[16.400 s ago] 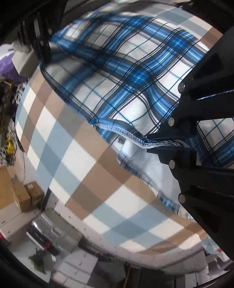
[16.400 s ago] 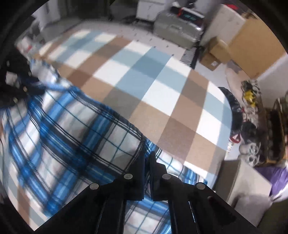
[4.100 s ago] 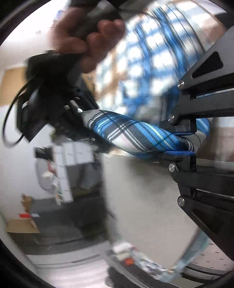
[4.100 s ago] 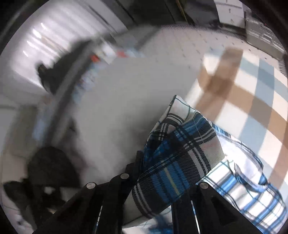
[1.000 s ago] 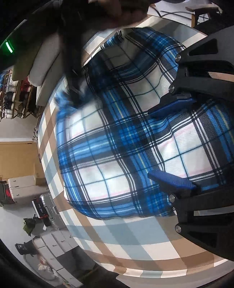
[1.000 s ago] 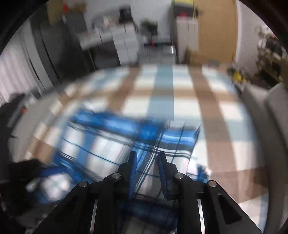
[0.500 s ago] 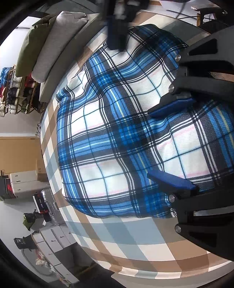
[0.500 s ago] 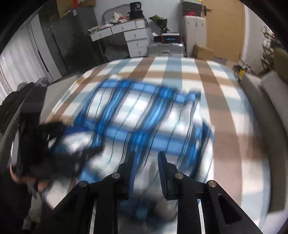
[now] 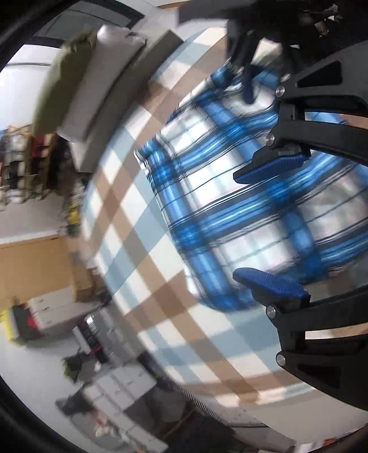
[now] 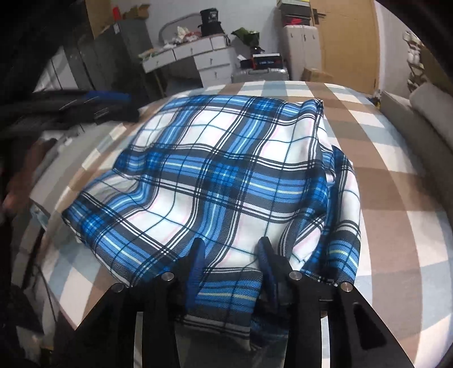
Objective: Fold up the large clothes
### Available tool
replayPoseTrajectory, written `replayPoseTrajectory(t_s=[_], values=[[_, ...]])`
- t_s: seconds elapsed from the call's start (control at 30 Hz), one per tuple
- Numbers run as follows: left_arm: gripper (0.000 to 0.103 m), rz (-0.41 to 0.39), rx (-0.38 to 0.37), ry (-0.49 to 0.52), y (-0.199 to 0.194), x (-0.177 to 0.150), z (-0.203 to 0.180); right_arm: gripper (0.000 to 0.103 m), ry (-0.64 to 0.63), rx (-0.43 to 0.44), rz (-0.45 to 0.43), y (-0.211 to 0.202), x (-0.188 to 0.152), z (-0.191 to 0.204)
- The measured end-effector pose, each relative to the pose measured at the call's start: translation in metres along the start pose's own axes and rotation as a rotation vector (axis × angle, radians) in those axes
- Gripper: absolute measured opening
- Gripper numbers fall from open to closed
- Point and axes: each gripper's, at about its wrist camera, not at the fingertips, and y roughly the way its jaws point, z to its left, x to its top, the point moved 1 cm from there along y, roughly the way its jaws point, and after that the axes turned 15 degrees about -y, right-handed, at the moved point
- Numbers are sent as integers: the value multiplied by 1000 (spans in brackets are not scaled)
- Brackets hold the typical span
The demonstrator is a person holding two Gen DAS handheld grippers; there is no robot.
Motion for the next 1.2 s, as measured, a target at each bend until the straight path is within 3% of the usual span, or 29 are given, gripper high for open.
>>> replayPoseTrajectory(t_s=[0.13, 0.17, 0.27, 0.33, 0.47, 0.5, 0.53, 0.6, 0.63, 0.7, 0.83, 0.97, 1.07, 1.2], values=[[57, 198, -7, 25, 78, 15, 2, 39, 8, 15, -26, 4, -5, 0], [57, 206, -23, 22, 85, 16, 3, 39, 19, 28, -26, 3, -6, -3], [57, 204, -48, -11, 85, 15, 9, 38, 81, 100, -10, -1, 1, -14], [57, 158, -41, 11, 79, 8, 9, 38, 119, 141, -45, -10, 13, -25], [57, 98, -85, -63, 46, -5, 15, 39, 115, 80, -138, -24, 67, -52], [57, 78, -98, -69, 37, -11, 15, 36, 89, 68, -127, -17, 84, -55], [57, 67, -109, -65, 28, -17, 14, 22, 70, 61, -111, -9, 94, -57], [57, 71, -120, -59, 22, -27, 12, 2, 25, -23, -26, 25, 119, -66], [57, 92, -128, -48, 24, -32, 12, 3, 24, -42, 30, 46, 123, -71], [57, 148, -132, -31, 39, -39, 12, 3, 47, -6, 158, 88, 118, -82], [57, 140, -117, -33, 47, -45, 11, 1, 116, 38, 144, 79, 106, -93], [57, 115, -159, -28, 23, -54, 0, 7, 78, 48, 45, 24, 88, -68], [57, 158, -101, 0, 45, -66, -5, 6, 116, 147, 93, 16, 67, -45], [57, 170, -96, -60, 44, -58, -2, 2, 31, 94, 207, 48, 45, -19]])
